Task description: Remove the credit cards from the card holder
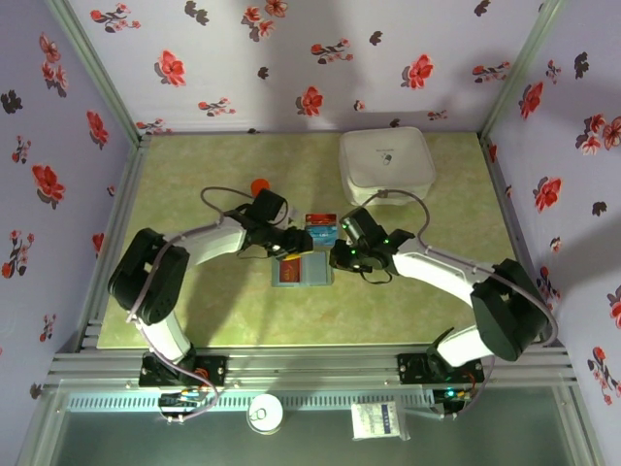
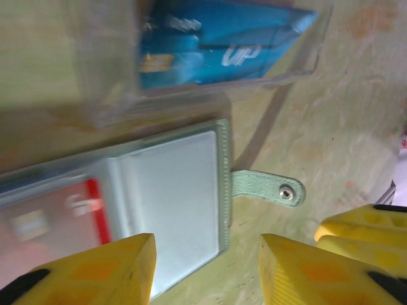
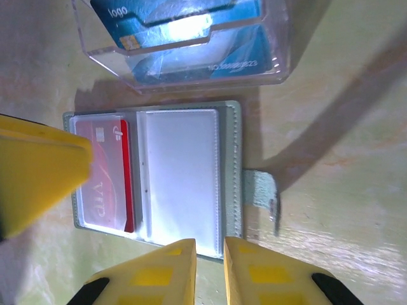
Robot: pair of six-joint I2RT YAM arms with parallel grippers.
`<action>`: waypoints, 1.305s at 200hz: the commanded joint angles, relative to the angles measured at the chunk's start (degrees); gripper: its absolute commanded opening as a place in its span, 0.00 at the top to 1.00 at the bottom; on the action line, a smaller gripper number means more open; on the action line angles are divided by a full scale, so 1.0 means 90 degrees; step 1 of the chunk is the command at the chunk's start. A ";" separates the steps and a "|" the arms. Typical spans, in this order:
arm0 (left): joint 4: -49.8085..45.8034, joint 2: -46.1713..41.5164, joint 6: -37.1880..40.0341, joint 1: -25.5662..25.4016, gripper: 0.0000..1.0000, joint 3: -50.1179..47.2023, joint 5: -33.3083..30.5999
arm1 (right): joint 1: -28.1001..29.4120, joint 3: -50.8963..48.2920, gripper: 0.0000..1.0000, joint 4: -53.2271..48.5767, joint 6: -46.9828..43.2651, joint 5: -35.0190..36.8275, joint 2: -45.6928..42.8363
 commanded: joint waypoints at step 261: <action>-0.0050 -0.0073 0.0624 0.0905 0.88 -0.1500 -0.0097 | 0.0507 0.1166 0.82 0.1654 0.0667 -0.1514 0.2525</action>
